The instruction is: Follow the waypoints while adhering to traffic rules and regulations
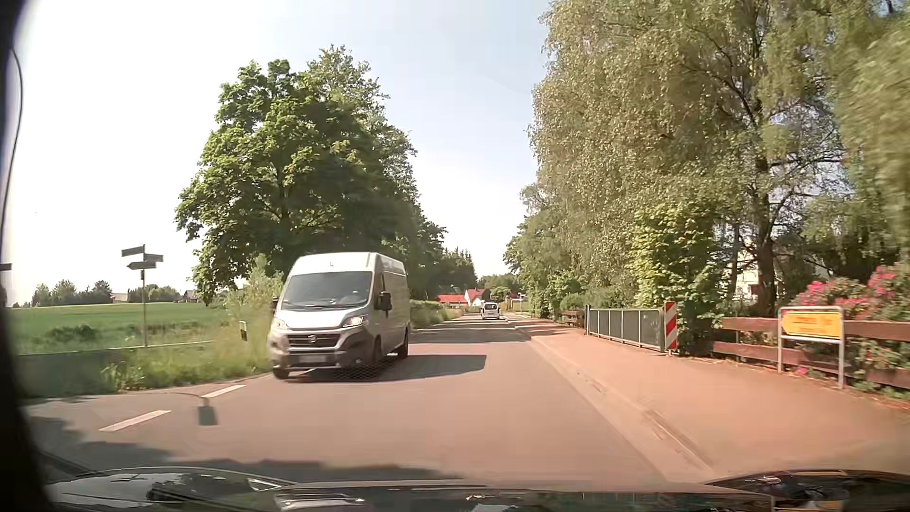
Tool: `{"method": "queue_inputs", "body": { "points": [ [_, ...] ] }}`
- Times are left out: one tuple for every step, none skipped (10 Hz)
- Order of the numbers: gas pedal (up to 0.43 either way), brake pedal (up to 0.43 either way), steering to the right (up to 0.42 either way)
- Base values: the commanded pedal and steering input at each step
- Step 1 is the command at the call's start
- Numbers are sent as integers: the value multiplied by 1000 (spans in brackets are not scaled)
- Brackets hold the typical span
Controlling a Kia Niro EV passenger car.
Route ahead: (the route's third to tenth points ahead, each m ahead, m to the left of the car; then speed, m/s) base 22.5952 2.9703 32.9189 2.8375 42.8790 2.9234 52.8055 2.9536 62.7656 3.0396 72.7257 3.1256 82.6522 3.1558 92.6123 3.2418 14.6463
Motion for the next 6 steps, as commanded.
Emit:
{"method": "queue_inputs", "body": {
  "points": [
    [177, 0, -1],
    [177, 0, 0],
    [177, 0, 0],
    [177, 0, -1],
    [177, 0, -1],
    [177, 0, 0]
  ]
}}
